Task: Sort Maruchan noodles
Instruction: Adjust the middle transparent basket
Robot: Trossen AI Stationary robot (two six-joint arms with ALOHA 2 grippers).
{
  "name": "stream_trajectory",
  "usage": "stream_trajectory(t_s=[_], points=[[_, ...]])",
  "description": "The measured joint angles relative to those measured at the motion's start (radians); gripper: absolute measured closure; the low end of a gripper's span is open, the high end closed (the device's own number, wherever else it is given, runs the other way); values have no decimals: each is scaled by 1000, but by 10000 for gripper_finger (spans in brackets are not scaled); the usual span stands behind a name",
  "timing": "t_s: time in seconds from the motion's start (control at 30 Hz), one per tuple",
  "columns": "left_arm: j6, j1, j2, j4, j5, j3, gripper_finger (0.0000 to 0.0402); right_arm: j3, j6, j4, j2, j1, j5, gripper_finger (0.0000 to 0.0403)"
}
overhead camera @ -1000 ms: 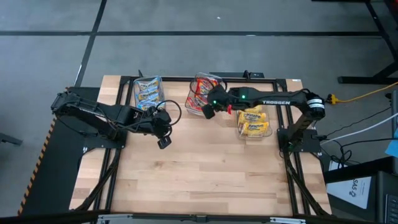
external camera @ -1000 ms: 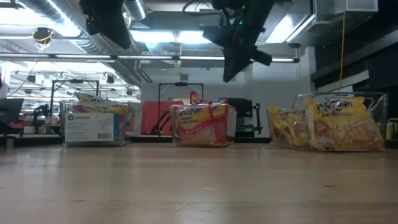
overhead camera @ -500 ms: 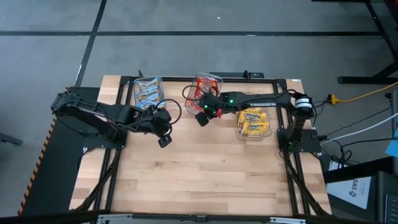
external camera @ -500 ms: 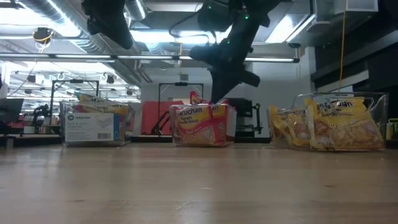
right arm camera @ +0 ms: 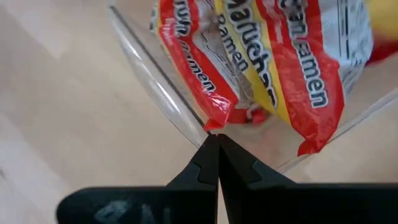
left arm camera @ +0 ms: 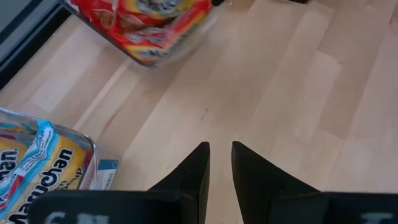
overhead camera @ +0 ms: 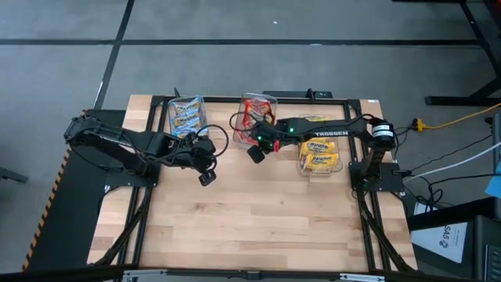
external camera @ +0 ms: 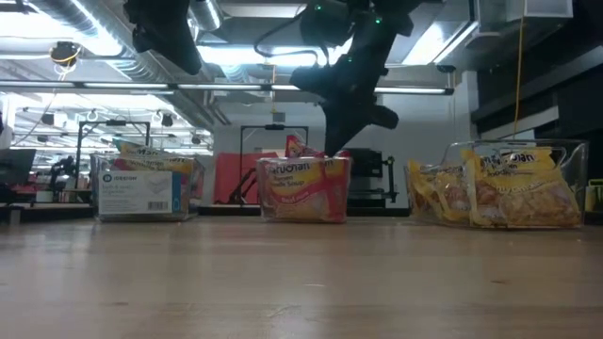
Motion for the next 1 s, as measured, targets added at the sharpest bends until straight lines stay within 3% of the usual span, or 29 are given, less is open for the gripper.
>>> stream_trajectory(t_s=[0.33, 0.67, 1.0], points=[[0, 0, 0, 0, -1, 0, 340, 26, 10, -66, 1, 80, 29, 403], [0, 0, 0, 0, -1, 0, 340, 152, -22, -124, -3, 90, 108, 403], [1, 0, 0, 0, -1, 0, 340, 131, -27, -124, -3, 50, 107, 403]])
